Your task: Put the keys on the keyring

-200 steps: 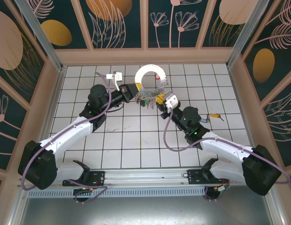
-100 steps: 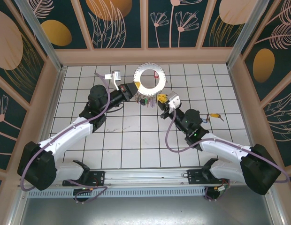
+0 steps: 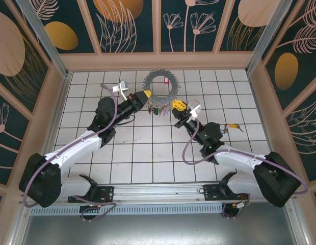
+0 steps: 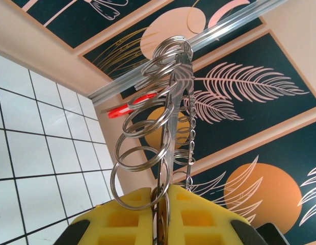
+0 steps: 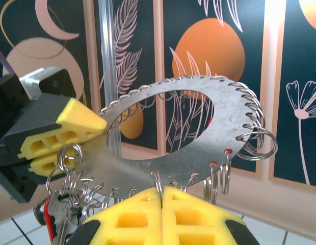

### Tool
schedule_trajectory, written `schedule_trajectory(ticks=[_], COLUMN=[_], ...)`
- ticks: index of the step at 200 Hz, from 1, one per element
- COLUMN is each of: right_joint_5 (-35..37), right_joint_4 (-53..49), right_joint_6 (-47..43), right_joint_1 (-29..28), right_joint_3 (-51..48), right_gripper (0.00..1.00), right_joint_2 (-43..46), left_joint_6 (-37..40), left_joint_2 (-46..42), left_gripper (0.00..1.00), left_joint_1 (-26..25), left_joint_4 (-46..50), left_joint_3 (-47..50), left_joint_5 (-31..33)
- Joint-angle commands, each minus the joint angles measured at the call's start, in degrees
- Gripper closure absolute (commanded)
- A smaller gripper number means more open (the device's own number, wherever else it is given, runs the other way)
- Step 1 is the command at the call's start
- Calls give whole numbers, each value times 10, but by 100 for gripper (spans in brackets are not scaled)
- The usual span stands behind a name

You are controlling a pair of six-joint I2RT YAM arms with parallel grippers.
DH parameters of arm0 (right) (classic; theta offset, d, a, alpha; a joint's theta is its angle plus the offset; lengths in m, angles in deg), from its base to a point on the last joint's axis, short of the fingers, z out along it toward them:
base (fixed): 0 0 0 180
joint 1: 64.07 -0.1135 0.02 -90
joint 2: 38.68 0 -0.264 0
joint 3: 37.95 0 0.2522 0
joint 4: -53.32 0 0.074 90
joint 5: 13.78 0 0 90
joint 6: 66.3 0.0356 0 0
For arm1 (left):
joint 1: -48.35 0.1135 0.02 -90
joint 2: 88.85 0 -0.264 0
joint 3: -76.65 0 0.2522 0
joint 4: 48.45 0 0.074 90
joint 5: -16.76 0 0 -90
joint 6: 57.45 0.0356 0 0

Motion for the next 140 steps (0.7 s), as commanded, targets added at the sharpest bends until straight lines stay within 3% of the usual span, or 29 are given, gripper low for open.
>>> schedule_trajectory(ticks=[1,44,53,97,140], right_joint_5=[14,-16,-17,-31,-23], right_joint_4=[99,103,87,-96,-219], right_joint_6=[30,37,30,-68,-111], right_joint_1=[11,12,12,8,9], right_joint_3=[0,7,1,-58,-81], right_gripper=[100,100,95,77,75], right_joint_2=[-15,-35,-30,57,171], left_joint_6=[-28,-40,-30,86,191], left_joint_2=[6,18,13,-29,-50], left_gripper=[100,100,100,100,100], left_joint_1=[4,3,4,4,4], left_joint_4=[-58,-100,-104,-45,-12], left_joint_3=[3,3,2,-26,-45], left_joint_5=[-13,-29,-23,14,-15])
